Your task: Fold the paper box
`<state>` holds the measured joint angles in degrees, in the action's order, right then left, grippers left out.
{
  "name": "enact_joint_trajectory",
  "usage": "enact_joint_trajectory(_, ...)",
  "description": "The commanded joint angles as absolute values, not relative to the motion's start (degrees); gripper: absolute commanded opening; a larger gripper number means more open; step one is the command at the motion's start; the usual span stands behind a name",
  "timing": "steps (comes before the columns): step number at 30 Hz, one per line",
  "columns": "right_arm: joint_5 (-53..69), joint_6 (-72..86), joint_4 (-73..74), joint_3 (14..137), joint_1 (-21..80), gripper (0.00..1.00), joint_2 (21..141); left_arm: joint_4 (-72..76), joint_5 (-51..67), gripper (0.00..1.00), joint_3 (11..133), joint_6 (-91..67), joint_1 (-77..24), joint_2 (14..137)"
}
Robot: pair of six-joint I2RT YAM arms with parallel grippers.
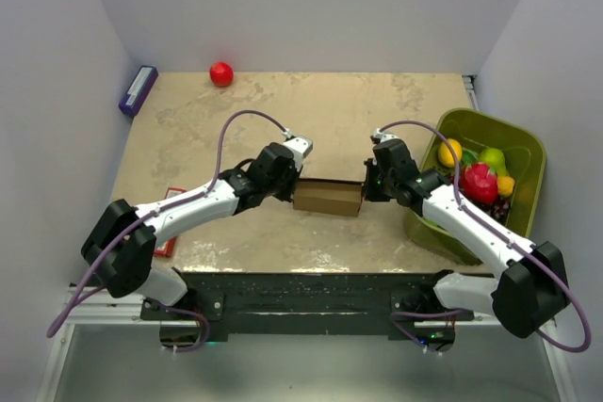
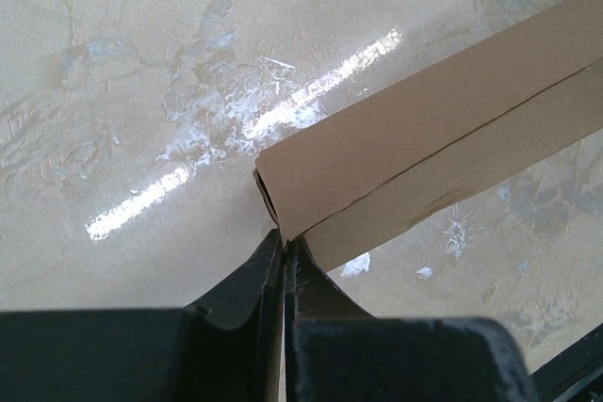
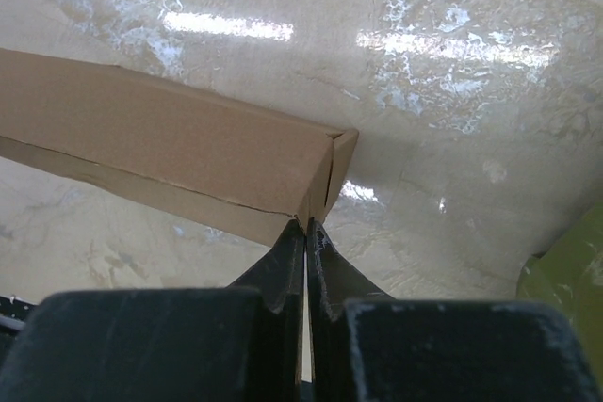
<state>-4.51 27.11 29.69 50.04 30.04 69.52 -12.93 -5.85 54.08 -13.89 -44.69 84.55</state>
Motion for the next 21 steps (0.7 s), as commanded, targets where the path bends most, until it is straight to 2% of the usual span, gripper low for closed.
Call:
enact_joint_trajectory(1,-3.8,24.4,30.4,52.9,30.2,0.0,69.7,-16.3,-5.8,0.1,55.5,-12.9,-45.3,85.6)
enact_joint_trajectory(16,-4.0,20.9,30.1,51.9,30.2,0.0,69.1,-13.0,-3.8,0.56,55.9,-16.2,-45.0,82.4)
enact_joint_trajectory(21,-4.2,20.7,30.1,51.7,30.3,0.0,68.9,-9.5,-2.6,0.58,54.4,-17.0,-44.2,81.2)
